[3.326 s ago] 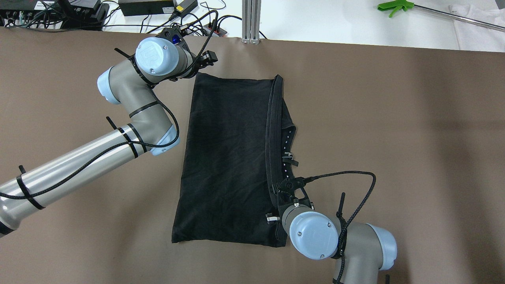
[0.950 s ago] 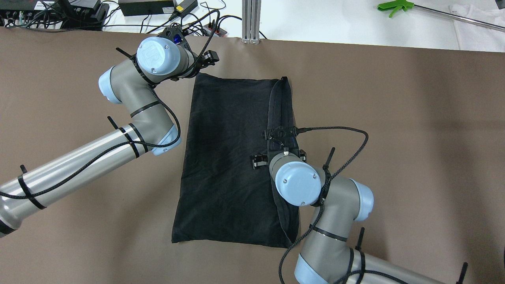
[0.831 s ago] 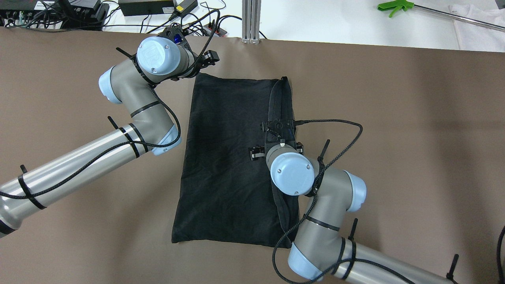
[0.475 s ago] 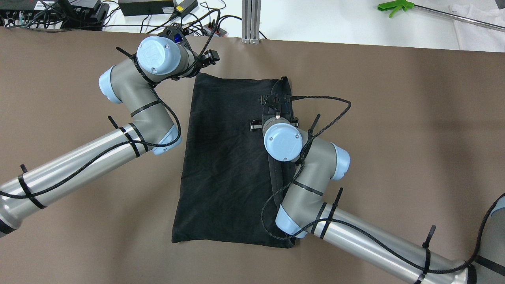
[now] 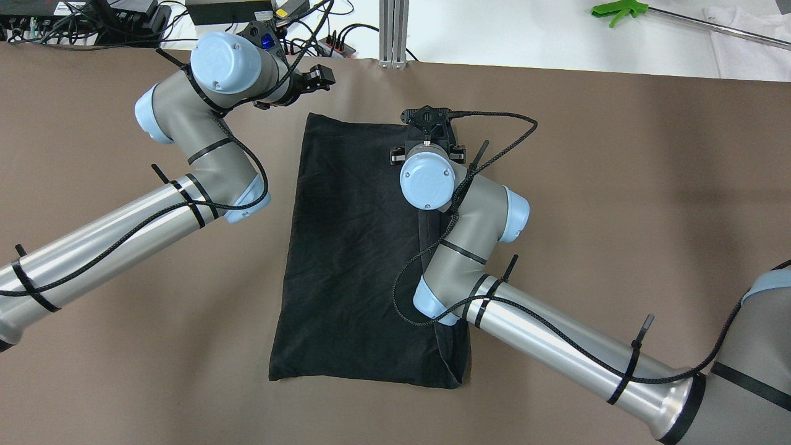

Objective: Fold clothes

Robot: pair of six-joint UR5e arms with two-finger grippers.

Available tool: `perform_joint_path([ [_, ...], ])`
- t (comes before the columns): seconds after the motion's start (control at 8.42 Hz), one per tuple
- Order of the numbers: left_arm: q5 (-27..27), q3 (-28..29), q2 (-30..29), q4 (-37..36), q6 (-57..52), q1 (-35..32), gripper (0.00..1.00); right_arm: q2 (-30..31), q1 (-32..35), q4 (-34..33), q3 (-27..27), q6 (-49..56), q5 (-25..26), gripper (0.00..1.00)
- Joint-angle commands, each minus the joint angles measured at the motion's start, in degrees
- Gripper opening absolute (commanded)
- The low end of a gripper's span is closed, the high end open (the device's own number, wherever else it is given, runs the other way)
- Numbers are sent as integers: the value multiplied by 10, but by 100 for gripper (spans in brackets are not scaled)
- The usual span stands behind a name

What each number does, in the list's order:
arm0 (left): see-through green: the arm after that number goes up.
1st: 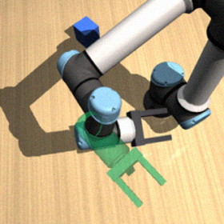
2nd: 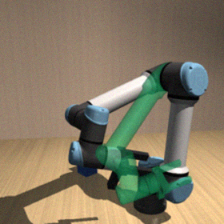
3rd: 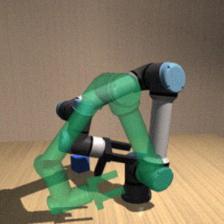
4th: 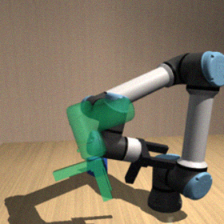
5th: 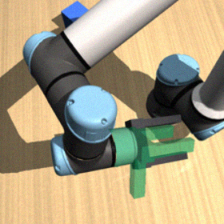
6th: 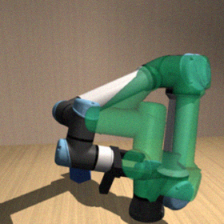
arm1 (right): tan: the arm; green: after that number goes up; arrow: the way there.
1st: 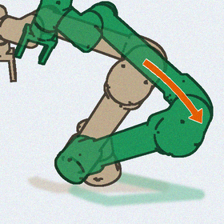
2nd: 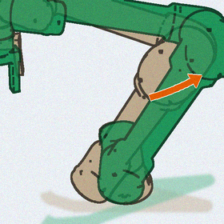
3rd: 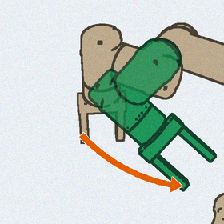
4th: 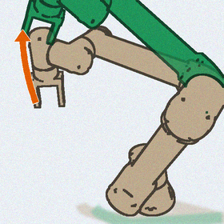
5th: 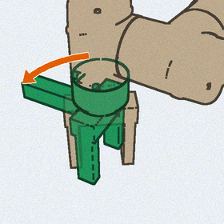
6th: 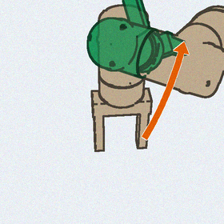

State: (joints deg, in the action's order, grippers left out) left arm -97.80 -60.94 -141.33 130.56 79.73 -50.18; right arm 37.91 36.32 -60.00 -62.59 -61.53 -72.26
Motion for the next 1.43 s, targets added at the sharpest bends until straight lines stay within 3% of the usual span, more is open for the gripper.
perform_joint_path([
  [0.0, -24, 0, 10, 13, -38, -16, 100, -40, 5, 70, 110, 1, 9, 86],
  [0.36, -25, 0, 11, 13, -39, -23, 100, -56, 5, 74, 144, 0, 8, 64],
  [0.71, -25, 1, 11, 13, -39, -23, 100, -57, 5, 74, 147, 1, 7, 27],
  [0.95, -24, 1, 11, 12, -39, -23, 100, -57, 6, 74, 146, 1, 5, 10],
  [1.31, -24, 1, 11, 12, -38, -23, 100, -57, 9, 74, 144, 10, 4, 5],
])
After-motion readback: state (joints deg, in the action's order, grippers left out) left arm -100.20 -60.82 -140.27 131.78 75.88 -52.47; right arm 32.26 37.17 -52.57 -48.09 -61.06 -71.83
